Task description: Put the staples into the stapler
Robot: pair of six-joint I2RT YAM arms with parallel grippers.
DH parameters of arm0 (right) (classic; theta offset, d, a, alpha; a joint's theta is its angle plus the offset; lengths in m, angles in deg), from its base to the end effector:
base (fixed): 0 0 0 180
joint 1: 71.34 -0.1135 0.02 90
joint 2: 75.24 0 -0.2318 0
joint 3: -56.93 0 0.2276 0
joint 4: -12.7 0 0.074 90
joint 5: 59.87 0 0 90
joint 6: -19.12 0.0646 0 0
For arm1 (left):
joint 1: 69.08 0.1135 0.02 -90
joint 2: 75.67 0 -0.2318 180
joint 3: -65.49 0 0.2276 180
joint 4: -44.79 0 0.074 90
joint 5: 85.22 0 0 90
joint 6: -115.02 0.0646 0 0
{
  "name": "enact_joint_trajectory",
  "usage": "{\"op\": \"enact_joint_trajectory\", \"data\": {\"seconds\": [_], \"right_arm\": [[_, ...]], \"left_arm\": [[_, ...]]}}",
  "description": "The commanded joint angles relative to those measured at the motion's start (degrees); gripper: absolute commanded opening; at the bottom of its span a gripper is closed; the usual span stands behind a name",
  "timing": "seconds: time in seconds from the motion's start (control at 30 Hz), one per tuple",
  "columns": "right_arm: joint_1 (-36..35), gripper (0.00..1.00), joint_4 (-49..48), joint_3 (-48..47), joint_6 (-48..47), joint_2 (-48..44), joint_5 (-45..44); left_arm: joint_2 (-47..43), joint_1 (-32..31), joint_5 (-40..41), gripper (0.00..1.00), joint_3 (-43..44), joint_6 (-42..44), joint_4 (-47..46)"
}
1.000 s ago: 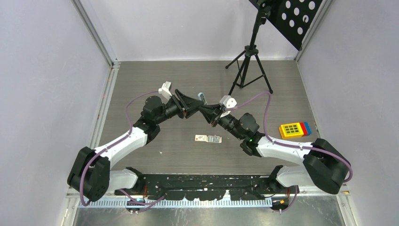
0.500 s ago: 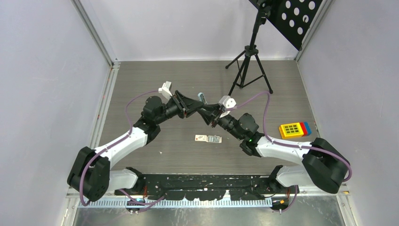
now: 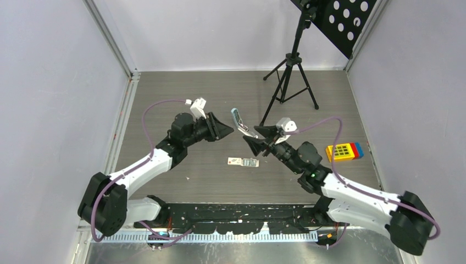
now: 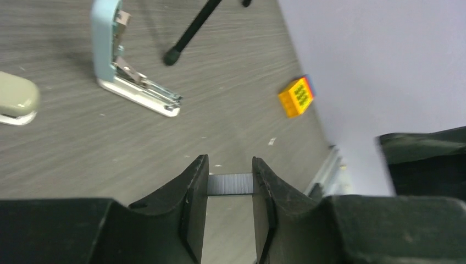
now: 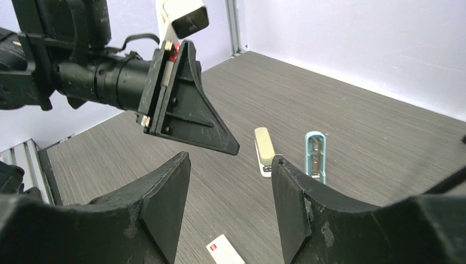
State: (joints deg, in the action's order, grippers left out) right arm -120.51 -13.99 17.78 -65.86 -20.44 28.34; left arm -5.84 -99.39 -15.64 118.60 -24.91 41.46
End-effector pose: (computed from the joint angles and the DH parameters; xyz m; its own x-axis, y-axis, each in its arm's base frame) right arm 0.1595 0.1814 0.2681 0.0603 0.2036 -0.9772 -0.7444 0.6614 0.0918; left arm 0.2381 -0.1653 0.2344 -0.7149 -0.4128 -0.5644 0.3401 0.5000 -0.7965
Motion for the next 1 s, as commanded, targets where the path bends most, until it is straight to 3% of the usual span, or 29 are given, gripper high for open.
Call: {"op": "enact_joint_trajectory", "data": {"seconds": [0.0, 0.23, 0.67, 0.97], "right_arm": [[-0.34, 0.61, 9.95, 1.70, 1.66, -9.30, -5.67], [-0.32, 0.61, 18.40, 2.24, 0.43, -17.59, -8.26], [-0.33, 0.61, 22.88, 0.03, 0.43, -18.29, -6.66], [-0.32, 0.61, 24.05, -1.95, -0.53, -16.47, -6.54]], "left_arm": [[1.53, -1.67, 6.18, 0.27, 0.89, 20.62, 1.65], [7.36, -6.35, 15.53, 0.29, -2.51, 35.37, -3.54], [23.76, -11.56, 25.60, 0.30, -5.68, 42.10, -23.20], [31.78, -11.97, 26.52, 0.31, -5.77, 46.41, -29.76]]}}
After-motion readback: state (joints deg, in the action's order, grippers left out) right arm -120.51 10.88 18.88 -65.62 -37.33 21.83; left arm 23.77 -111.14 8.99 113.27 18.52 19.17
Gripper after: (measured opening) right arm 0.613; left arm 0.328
